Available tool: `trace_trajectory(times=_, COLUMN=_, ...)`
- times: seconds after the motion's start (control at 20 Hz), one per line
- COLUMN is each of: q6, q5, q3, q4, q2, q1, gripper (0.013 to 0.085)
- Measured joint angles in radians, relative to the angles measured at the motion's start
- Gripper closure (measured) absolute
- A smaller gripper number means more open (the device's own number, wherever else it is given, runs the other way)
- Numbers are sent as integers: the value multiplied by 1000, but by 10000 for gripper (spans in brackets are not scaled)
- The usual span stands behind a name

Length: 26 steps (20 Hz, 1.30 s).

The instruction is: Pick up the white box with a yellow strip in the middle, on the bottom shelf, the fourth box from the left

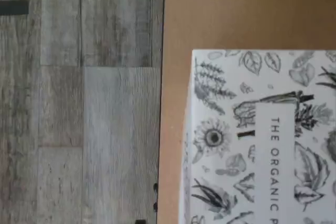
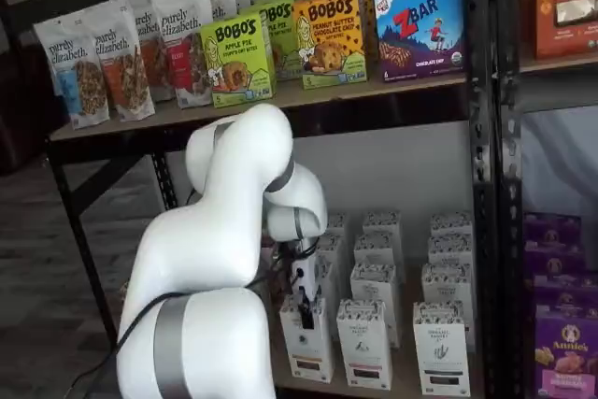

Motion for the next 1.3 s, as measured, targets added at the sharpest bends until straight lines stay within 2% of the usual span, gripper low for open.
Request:
trace_trajectory(times=0.55, q6=7, q5=-48, q3=2, q4=-3, q2=18, q1=5, gripper=130)
trace_trajectory(times=0.7, q6=1, q5=-43, q3=-4, q4=6, q2=23, q1=7, gripper=250)
trace_trajectory(times=0.85, q6=1, q5=-35, q3=-11, q4=11, q2=28, q1=11, gripper=290)
trace_trajectory(times=0.9, q6=-1, q5=-34, q3=-13, q4=16, q2=30, q1=13, gripper=330)
trace_trajectory(times=1.25, q6=19, q5=-28, q3=-34, q4=9, q2=46, q1=27, gripper=330)
trace_trajectory(times=1.3, q6=19, q5=-26, q3=-38, q4=11, q2=49, q1=29, gripper=370)
